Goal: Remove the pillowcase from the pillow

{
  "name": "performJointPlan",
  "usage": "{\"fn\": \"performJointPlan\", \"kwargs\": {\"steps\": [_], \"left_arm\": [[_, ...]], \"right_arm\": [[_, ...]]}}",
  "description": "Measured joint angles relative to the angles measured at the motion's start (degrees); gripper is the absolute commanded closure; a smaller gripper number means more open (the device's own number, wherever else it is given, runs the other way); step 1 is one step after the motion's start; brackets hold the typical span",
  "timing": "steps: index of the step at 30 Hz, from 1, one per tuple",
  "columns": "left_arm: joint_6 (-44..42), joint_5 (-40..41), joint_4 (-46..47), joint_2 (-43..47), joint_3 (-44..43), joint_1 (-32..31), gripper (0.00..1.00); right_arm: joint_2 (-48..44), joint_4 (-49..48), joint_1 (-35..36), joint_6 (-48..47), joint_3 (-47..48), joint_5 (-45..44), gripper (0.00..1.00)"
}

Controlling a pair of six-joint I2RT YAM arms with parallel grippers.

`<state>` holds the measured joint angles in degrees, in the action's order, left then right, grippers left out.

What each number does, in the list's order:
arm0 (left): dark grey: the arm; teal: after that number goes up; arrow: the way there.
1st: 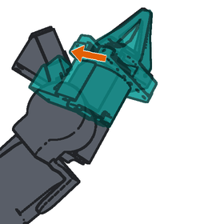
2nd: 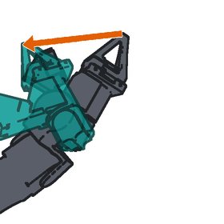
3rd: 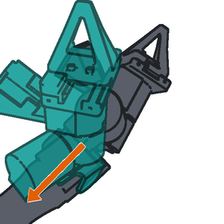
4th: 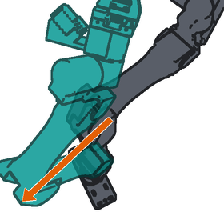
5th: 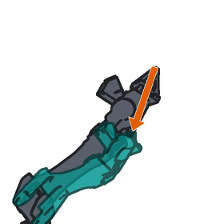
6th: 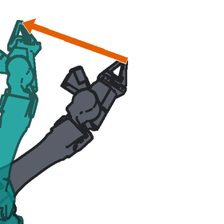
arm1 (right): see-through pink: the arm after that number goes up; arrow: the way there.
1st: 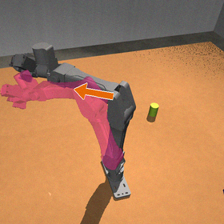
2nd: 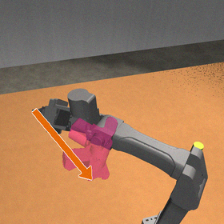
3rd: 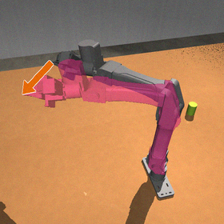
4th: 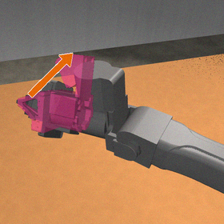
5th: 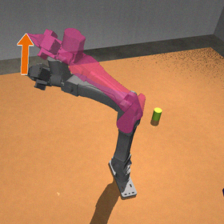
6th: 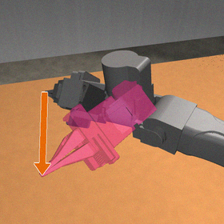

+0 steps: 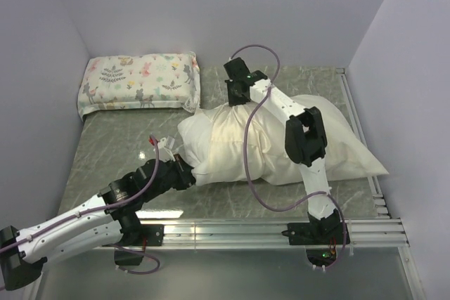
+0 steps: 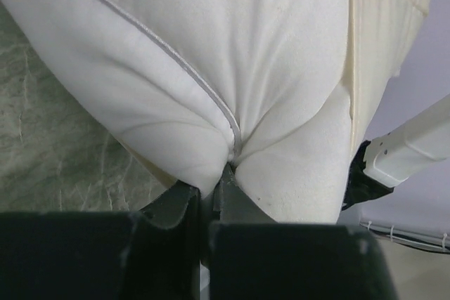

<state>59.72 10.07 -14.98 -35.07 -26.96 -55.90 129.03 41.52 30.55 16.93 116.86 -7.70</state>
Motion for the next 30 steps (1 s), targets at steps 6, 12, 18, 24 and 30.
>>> {"fn": "performJointPlan", "kwargs": {"steps": [6, 12, 18, 24, 30], "left_arm": [[1.5, 2.6, -0.8, -0.1, -0.1, -1.6, 0.99], [0.7, 5.4, -4.0, -4.2, -4.1, -2.6, 0.44], [-0.4, 12.9, -9.5, -8.3, -12.8, -2.8, 0.18], [-2.3, 14.3, -10.6, -13.0, -20.7, 4.9, 0.1], [-3.7, -0.1, -4.5, -13.2, -14.5, 18.5, 0.01]], "right_arm": [[-6.1, -5.6, -2.7, 1.6, -13.5, 2.9, 1.0], [-15.5, -19.3, -4.0, 1.6, -28.9, 7.9, 1.0], [-17.9, -31.0, -4.7, 1.7, -38.9, 11.6, 1.0], [-18.6, -36.8, -4.8, 2.5, -42.7, 14.9, 1.0], [-19.5, -38.0, -4.8, 3.0, -43.4, 15.7, 1.0]]}}
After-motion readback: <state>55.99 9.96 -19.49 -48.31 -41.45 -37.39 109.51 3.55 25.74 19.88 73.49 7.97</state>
